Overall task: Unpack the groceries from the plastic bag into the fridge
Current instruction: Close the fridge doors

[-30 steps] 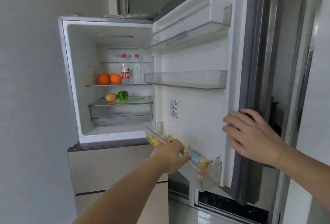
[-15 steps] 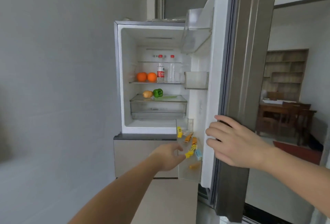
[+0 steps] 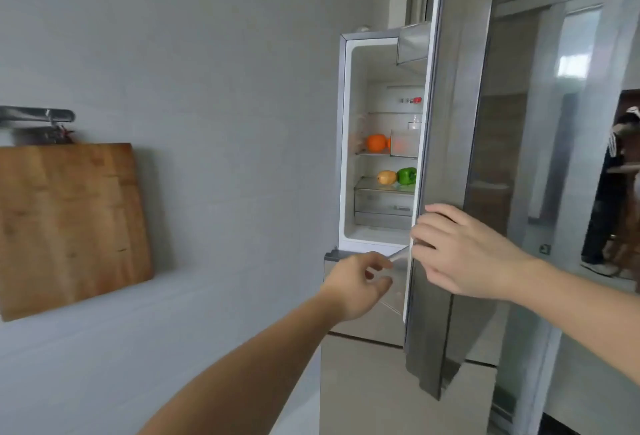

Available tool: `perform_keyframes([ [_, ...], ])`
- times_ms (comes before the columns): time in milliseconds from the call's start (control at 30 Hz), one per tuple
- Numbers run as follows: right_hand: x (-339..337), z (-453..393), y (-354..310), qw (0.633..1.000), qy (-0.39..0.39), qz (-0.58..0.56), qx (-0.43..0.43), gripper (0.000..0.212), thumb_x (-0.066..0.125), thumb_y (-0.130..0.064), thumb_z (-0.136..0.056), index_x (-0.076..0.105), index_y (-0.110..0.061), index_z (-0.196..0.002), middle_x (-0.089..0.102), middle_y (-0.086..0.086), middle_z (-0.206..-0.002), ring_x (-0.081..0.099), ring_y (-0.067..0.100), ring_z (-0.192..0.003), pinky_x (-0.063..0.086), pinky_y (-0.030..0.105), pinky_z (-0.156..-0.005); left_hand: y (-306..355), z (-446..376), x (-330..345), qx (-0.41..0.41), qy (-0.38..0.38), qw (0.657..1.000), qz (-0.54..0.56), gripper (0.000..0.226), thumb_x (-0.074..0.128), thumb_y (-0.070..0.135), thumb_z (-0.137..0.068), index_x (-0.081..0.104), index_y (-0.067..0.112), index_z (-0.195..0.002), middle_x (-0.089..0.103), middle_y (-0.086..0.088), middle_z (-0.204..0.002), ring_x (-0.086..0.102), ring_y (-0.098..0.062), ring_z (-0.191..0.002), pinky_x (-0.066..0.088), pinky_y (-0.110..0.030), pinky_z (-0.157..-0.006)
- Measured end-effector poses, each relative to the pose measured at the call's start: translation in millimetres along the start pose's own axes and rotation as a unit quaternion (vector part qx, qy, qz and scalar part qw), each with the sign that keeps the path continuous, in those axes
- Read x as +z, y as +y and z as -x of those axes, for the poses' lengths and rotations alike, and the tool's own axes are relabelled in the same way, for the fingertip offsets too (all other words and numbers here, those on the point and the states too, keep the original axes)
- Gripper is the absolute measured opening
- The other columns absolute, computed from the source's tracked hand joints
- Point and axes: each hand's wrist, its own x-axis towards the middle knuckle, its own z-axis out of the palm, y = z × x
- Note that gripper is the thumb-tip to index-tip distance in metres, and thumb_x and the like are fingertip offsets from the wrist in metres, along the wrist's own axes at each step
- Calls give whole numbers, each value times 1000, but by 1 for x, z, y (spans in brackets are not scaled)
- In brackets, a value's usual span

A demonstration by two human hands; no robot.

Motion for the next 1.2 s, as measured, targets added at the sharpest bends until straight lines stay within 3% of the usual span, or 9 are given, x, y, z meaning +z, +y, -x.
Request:
perform_keyframes([
  [167,38,-35,1,999,30,-9,-7,17,56,-29,-83,59,-15,-75,57,6,-87,57,30,-93,32,42,-109,-13,-10,-10,10,39,998,42,25,58,28,-93,64,26,-117,60,14,-107,61,-10,-101,48,-21,-87],
  [267,70,-63,5,998,57,-24,-21,24,47,-30,-86,60,-14,-73,57,5,-84,58,29,-90,31,42,-110,-24,-24,-9,8,63,996,58,16,57,22,-92,65,26,-105,60,22,-93,61,-6,-93,43,-9,-75],
  [367,102,-91,10,994,91,-38,-39,26,46,-29,-87,59,-13,-70,55,5,-78,57,29,-83,32,42,-110,-38,-42,-12,-14,106,992,60,11,57,18,-89,63,26,-92,63,19,-89,60,0,-86,43,-8,-69],
  [533,152,-132,20,984,141,-64,-82,17,64,-28,-76,59,-14,-68,55,4,-75,58,28,-80,40,43,-108,-64,-80,-20,-76,190,976,78,19,57,18,-91,66,24,-106,63,24,-90,61,7,-82,44,-5,-67],
  [667,192,-150,33,984,126,-72,-104,12,63,-25,-68,62,-14,-74,62,8,-92,60,31,-99,38,43,-110,-82,-114,-22,-130,213,964,92,31,59,20,-86,67,20,-116,70,12,-107,65,2,-92,45,-8,-72],
  [767,215,-161,43,992,90,-58,-66,31,74,-27,-60,67,-15,-87,63,13,-119,55,34,-119,39,47,-109,-95,-139,-22,-159,211,959,108,38,64,21,-85,62,20,-123,66,12,-115,66,-7,-102,50,-16,-80],
  [867,237,-172,52,996,63,-61,-6,49,76,-30,-60,66,-15,-105,53,15,-136,46,37,-128,36,51,-109,-108,-164,-22,-172,224,952,118,38,64,18,-87,60,20,-125,65,10,-119,65,-11,-105,49,-14,-76],
  [1033,277,-195,65,998,33,-28,43,58,73,-37,-66,61,-15,-119,44,16,-145,38,39,-134,32,55,-110,-132,-210,-25,-173,256,943,126,37,59,21,-90,60,24,-126,64,16,-114,65,1,-91,41,-1,-57],
  [1200,313,-215,79,992,5,-15,124,82,69,-46,-66,46,-17,-140,30,16,-154,24,38,-141,18,57,-114,-168,-259,-29,-173,270,931,176,23,62,20,-86,69,31,-104,69,18,-101,66,3,-83,55,-16,-71],
])
